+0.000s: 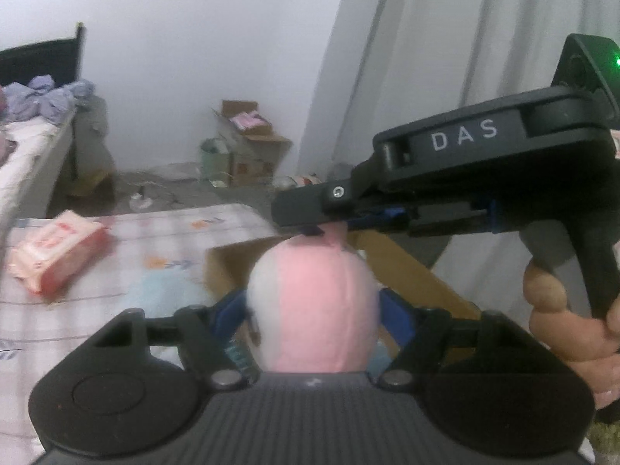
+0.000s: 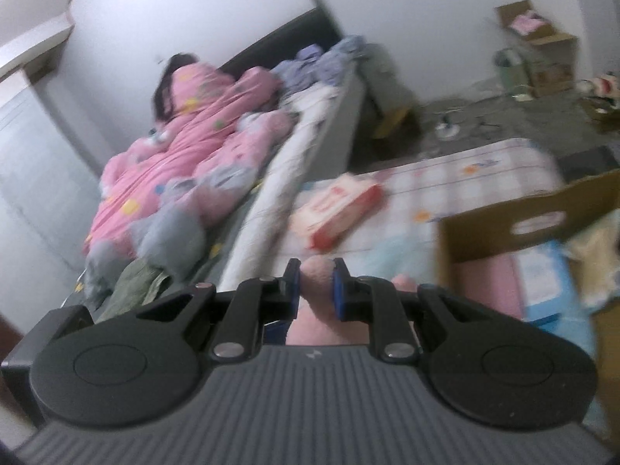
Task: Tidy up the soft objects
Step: 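Carry the plush pig with the right gripper over the cardboard box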
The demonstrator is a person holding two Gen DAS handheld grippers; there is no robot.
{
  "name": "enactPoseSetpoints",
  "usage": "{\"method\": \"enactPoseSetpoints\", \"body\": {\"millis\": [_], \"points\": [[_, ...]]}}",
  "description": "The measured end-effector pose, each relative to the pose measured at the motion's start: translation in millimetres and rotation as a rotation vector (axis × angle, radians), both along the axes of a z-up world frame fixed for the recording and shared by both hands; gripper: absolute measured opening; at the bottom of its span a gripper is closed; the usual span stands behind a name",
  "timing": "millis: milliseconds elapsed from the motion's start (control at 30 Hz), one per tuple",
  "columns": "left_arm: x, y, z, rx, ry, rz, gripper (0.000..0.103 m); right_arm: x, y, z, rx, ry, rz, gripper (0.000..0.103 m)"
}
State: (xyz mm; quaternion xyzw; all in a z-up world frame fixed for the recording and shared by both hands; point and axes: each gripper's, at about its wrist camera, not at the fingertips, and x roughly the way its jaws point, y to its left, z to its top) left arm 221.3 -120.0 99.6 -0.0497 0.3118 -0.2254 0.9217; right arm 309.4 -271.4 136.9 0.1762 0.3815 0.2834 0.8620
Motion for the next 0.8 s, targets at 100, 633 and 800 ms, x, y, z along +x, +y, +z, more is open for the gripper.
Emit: {"method": "enactPoseSetpoints", "body": {"millis": [100, 633, 800], "points": [[19.8, -27.9, -13.8, 0.013, 0.034, -0.024, 0.075, 17.1, -37.4, -13.8, 0.011, 0.036, -0.054, 0.015], [51.3, -33.0, -48.2, 0.055, 0.105, -0.070, 0.076, 62.4, -202.1, -156.3, -0.145, 0.264, -0.330, 0.015], [40.1, -16.6, -35.0, 0.030, 0.090, -0.056, 0.076, 58.0, -199.2, -147.8, -0.336, 0.214, -0.325, 0.015]]}}
